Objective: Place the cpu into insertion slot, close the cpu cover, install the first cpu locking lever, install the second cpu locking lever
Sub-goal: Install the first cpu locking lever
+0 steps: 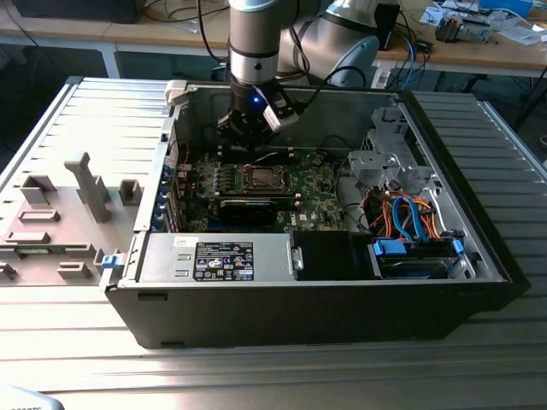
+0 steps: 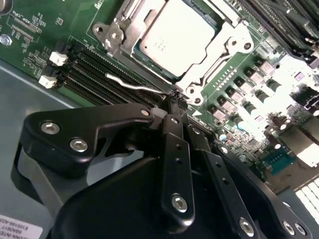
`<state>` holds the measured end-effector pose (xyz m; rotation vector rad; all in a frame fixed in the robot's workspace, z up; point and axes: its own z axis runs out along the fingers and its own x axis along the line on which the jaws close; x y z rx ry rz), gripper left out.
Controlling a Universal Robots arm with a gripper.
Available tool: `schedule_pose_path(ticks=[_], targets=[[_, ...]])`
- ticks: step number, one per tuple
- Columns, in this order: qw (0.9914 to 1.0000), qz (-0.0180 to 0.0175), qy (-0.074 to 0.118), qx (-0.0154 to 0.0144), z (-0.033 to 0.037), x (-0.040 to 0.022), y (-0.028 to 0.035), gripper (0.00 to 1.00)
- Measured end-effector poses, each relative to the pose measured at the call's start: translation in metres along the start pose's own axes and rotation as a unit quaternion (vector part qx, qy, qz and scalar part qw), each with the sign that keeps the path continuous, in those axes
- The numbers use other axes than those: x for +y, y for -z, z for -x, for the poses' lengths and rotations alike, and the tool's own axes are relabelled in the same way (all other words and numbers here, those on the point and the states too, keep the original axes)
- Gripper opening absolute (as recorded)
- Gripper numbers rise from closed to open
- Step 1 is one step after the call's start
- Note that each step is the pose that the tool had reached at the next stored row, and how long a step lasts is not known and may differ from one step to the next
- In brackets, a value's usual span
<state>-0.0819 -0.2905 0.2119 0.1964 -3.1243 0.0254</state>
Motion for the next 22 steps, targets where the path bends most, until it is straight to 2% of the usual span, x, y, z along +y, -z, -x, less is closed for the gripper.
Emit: schedule_pose_path(ticks=[18,22], targets=[[1.0,0.0001,0.0,0.0006,0.0273,-0.0033,-0.0081,0.11],[1.0,0.0001,0.0,0.0005,0.0315,-0.0038,-0.0095,0.11]])
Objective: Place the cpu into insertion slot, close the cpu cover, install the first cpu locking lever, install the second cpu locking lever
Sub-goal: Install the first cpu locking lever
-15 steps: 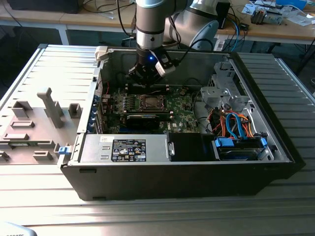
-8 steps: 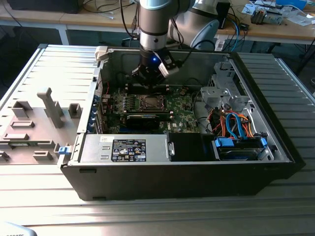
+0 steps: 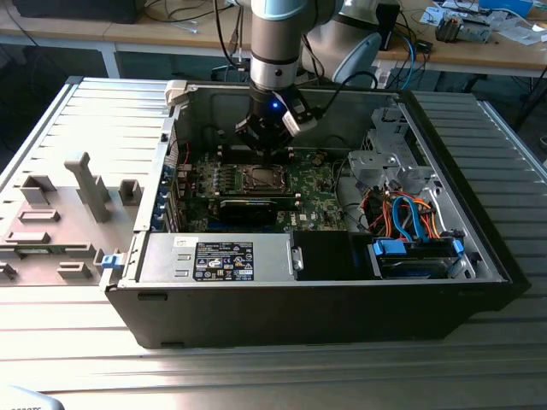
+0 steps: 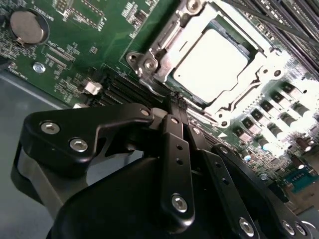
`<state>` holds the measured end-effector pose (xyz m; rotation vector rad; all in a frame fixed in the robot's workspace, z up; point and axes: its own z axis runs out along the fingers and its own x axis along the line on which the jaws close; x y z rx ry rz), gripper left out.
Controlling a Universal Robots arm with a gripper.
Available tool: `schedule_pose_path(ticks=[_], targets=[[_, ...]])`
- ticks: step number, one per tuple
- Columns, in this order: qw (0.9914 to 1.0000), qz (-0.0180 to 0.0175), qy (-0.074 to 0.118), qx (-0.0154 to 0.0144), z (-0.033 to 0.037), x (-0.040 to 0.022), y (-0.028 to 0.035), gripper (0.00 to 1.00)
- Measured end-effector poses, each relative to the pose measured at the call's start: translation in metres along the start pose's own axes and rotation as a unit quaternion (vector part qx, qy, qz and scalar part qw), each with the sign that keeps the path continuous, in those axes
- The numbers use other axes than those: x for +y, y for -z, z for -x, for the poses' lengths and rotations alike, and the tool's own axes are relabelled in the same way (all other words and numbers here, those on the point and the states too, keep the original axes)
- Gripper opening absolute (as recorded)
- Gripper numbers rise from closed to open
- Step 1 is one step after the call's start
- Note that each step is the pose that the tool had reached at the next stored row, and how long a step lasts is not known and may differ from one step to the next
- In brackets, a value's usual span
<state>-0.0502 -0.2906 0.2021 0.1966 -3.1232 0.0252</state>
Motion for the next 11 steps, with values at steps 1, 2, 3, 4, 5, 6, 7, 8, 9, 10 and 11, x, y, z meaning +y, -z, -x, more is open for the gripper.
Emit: schedule_pose_path(ticks=[1,2,3,4,5,6,7,8,9,10,11], targets=[[1.0,0.0003,0.0,0.0001,0.0007,0.0,-0.0003,0.11],[1.0,0.0003,0.0,0.0002,0.0015,-0.0002,-0.0004,0.11],[1.0,0.0003,0.0,0.0002,0.0023,-0.0003,-0.0004,0.11],[1.0,0.0007,0.0,0.0002,0.0026,-0.0004,-0.0004,0.11],[1.0,0.0014,0.0,0.0,0.0026,-0.0003,-0.0004,0.11],[1.0,0.0021,0.0,-0.0001,0.0027,-0.0001,-0.0005,0.11],[1.0,0.0022,0.0,-0.0002,0.0028,0.0002,-0.0003,0.11],[1.0,0.0026,0.0,-0.0005,0.0029,0.0008,0.0007,0.11],[1.0,0.0024,0.0,-0.0004,0.0029,0.0012,0.0035,0.11],[1.0,0.0023,0.0,-0.0007,0.0028,0.0013,0.0061,0.11],[1.0,0.0021,0.0,-0.0009,0.0027,0.0013,0.0092,0.11]])
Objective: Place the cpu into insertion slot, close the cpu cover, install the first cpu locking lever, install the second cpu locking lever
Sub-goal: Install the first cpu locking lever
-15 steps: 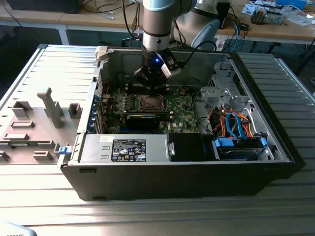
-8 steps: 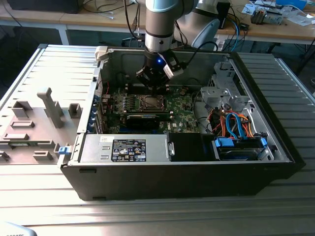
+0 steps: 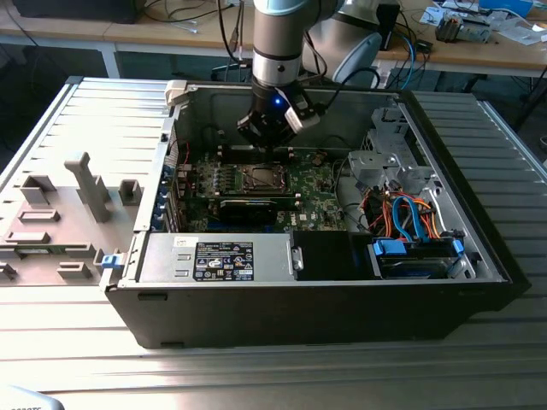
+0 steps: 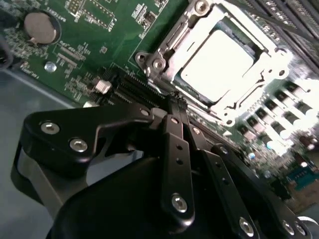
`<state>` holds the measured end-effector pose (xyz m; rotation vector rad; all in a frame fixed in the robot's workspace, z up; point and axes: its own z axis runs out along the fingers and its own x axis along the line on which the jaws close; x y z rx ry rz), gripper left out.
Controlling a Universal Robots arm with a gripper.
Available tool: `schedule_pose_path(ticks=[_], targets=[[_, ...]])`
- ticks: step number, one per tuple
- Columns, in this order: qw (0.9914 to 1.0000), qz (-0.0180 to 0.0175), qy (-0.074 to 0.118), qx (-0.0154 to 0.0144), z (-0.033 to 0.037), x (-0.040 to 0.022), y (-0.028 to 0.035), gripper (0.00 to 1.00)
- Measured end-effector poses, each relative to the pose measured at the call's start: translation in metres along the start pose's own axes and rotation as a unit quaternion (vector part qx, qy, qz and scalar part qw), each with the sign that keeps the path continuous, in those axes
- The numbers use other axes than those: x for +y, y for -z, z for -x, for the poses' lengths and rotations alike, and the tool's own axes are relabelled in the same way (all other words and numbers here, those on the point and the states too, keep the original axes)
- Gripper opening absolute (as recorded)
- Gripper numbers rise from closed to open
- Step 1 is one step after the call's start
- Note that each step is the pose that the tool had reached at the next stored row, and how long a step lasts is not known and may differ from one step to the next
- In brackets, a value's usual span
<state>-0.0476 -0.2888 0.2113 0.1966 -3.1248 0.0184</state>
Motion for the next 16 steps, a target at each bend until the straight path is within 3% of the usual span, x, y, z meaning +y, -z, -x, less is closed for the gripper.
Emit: schedule_pose_path(ticks=[4,12,16], targets=[[1.0,0.0005,0.0,-0.0004,-0.0001,0.0,0.003,0.11],[0.99998,0.0068,0.0,-0.0007,0.0,-0.0002,-0.008,0.11],[0.99997,0.0074,0.0,-0.0009,-0.0002,-0.0013,-0.008,0.11]])
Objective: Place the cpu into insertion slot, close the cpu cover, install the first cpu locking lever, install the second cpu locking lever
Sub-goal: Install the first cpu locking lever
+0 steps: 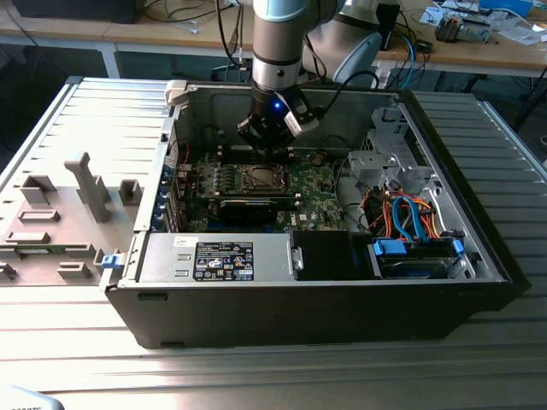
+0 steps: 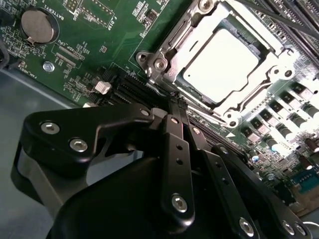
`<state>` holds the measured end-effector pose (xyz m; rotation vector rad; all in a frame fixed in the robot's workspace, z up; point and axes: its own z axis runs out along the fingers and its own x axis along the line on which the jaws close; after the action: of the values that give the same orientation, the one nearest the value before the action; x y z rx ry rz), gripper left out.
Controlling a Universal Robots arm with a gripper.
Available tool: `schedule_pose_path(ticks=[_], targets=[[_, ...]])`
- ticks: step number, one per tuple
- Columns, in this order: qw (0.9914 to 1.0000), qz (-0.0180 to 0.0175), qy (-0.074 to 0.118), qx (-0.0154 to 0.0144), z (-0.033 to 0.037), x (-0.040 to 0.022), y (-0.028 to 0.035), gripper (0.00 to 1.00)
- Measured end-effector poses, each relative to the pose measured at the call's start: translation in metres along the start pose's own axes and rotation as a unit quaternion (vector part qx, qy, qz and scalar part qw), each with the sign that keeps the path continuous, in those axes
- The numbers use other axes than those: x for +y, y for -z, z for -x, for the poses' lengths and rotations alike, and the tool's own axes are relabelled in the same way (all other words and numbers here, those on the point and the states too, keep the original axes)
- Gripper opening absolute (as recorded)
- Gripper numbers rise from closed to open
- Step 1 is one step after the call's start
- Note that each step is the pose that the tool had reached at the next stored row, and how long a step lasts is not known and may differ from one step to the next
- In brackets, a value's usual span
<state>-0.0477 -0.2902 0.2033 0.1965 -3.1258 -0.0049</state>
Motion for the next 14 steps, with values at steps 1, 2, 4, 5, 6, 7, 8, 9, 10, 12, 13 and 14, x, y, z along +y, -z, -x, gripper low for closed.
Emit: schedule_pose_path(ticks=[1,2,4,5,6,7,8,9,10,12,13,14], targets=[[1.0,0.0,0.0,-0.0001,0.0,0.0,0.0005,0.11],[1.0,0.0001,0.0,-0.0002,0.0,0.0,0.0011,0.11],[1.0,0.0002,0.0,-0.0002,0.0001,0.0,0.0022,0.11],[1.0,0.0002,0.0,-0.0002,0.0,-0.0004,0.0023,0.11],[1.0,0.0002,0.0,-0.0002,0.0,-0.001,0.0023,0.11],[1.0,0.0002,0.0,-0.0002,-0.0002,-0.002,0.0023,0.11],[1.0,0.0002,0.0,-0.0002,-0.0004,-0.003,0.0023,0.11],[1.0,0.0001,0.0,-0.0002,-0.0004,-0.0037,0.0022,0.11],[1.0,0.0002,0.0,-0.0002,-0.0006,-0.0051,0.0021,0.11],[1.0,0.0001,0.0,-0.0002,-0.0009,-0.0073,0.0019,0.11],[1.0,0.0001,0.0,-0.0002,-0.001,-0.0081,0.0016,0.11],[1.0,0.0001,0.0,-0.0002,-0.0011,-0.0087,0.0012,0.11]])
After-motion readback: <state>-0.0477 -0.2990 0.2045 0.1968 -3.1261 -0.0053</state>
